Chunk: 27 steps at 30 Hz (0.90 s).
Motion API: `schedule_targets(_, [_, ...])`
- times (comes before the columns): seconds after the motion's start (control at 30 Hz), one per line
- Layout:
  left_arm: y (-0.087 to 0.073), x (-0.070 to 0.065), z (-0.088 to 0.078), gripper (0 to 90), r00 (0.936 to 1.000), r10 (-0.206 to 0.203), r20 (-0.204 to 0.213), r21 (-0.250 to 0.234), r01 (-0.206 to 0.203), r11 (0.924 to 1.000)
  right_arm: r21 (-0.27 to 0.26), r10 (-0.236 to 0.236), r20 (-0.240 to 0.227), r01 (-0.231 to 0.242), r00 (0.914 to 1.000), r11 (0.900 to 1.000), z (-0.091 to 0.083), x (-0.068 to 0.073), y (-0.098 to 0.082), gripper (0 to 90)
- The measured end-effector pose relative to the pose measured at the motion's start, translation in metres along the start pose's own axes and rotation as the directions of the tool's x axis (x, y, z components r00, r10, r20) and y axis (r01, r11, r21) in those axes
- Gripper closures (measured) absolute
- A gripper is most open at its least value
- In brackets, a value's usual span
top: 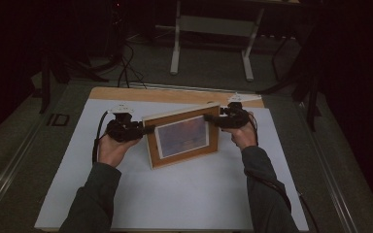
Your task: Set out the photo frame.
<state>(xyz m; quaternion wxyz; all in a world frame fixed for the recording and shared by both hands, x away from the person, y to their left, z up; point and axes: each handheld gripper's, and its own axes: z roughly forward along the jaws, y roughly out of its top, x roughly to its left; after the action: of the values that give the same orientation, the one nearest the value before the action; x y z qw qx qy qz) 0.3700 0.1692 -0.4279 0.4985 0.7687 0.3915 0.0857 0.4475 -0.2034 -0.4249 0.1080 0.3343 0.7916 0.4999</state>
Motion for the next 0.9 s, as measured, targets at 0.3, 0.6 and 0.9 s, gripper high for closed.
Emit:
schedule_targets(0.3, [0.0013, 0.0029, 0.0021, 69.1, 1.0000, -0.006, 0.006, -0.004, 0.006, 1.0000, -0.003, 0.005, 0.002, -0.005, 1.0000, 1.000, -0.0027, -0.0009, -0.0018, 42.0])
schedule_targets(0.6, [0.0028, 0.0043, 0.0034, 68.8, 1.0000, -0.002, 0.004, -0.003, 0.002, 1.0000, -0.005, 0.009, 0.004, -0.009, 0.9999, 1.000, -0.0039, -0.0014, -0.0024, 43.0])
schedule_targets(0.9, [0.0042, 0.0060, 0.0050, 68.6, 1.0000, -0.003, 0.007, -0.003, 0.003, 1.0000, -0.006, 0.008, 0.009, -0.008, 0.9999, 1.000, -0.0055, -0.0017, -0.0031, 43.9])
